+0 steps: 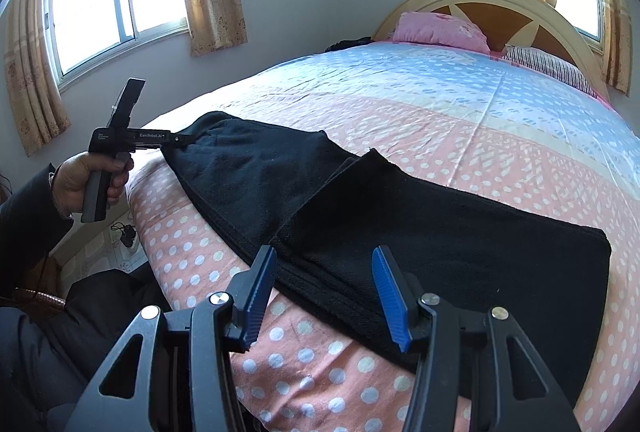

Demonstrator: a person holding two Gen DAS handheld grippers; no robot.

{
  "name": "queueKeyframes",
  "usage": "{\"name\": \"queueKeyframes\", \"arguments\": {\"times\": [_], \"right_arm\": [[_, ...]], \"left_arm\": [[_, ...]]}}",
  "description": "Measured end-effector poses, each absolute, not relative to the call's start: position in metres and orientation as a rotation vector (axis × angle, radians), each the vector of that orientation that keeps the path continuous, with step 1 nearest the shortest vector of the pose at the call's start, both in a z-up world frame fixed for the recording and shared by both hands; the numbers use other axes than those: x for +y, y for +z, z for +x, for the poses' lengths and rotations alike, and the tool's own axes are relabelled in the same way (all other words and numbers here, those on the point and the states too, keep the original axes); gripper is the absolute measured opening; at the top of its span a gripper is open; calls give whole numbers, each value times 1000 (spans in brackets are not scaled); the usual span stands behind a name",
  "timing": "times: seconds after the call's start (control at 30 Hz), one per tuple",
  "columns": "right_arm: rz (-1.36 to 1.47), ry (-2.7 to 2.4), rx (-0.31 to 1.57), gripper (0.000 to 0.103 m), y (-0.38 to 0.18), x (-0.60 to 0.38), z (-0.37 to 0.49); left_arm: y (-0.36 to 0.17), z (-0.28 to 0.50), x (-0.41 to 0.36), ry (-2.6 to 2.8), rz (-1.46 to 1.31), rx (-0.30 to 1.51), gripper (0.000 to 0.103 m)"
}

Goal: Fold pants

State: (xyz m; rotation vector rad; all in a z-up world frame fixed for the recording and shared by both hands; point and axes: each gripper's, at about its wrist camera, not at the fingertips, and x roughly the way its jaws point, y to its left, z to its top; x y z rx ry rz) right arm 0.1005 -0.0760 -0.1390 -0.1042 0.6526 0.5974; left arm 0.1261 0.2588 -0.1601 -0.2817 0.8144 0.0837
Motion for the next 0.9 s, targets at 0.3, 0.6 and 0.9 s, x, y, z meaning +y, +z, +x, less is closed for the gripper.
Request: {"name": "queueKeyframes", "arguments": {"times": [0.3,0.6,0.9], "right_arm": [[-92,588,630,52,-135,-79,98],[-55,469,597,52,-115,-107,101],[49,294,563,52,-94,-176,92]], "left_arm": [[-158,132,264,-14,-325,811,29],[-88,110,242,-116,-395,653,24],[-6,101,145,-391,-331,539,24]]}}
